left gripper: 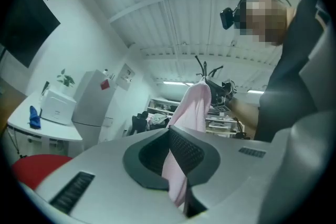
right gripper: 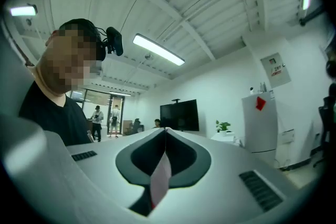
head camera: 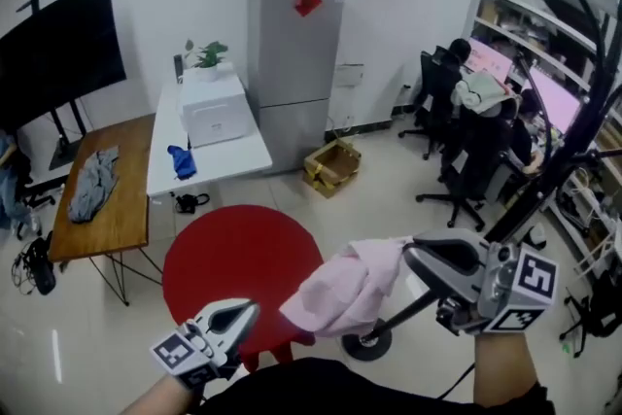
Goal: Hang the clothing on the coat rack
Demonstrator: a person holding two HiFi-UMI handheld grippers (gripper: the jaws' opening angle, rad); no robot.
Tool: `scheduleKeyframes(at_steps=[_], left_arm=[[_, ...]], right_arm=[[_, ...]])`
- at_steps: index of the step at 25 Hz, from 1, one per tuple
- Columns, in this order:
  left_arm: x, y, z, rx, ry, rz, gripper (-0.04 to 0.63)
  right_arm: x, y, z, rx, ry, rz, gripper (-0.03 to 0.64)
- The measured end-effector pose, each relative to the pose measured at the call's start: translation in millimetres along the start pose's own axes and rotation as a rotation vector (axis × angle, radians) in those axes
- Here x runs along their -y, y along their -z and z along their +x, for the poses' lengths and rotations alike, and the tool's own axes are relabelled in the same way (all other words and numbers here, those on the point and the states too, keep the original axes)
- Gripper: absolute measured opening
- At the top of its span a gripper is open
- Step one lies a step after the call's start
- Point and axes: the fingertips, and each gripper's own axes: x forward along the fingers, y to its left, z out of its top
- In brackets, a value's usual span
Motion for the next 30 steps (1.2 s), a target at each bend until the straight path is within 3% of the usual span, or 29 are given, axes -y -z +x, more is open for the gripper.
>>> scheduleKeyframes(at_steps=[7,15,23,30], left_arm=[[57,-31,88,-0.005,0.23,0.017,0.0],[133,-87,165,0.055,0.461,0.091,0.0],[159,-113,191,0.101,0.524,0.14,0.0],[169,-110,197,0.111,0.556,0.153,0.0]], right_arm=[[-3,-36,-76,0.074,0.188,-0.07,0.002],[-30,-87,-118,0.121,0.26,-0.197,0.002],[-28,-164,-136,0.161,0.327,-0.285,0.002],[-6,-180,-134,0.093,0.401,-0.288,0.002]])
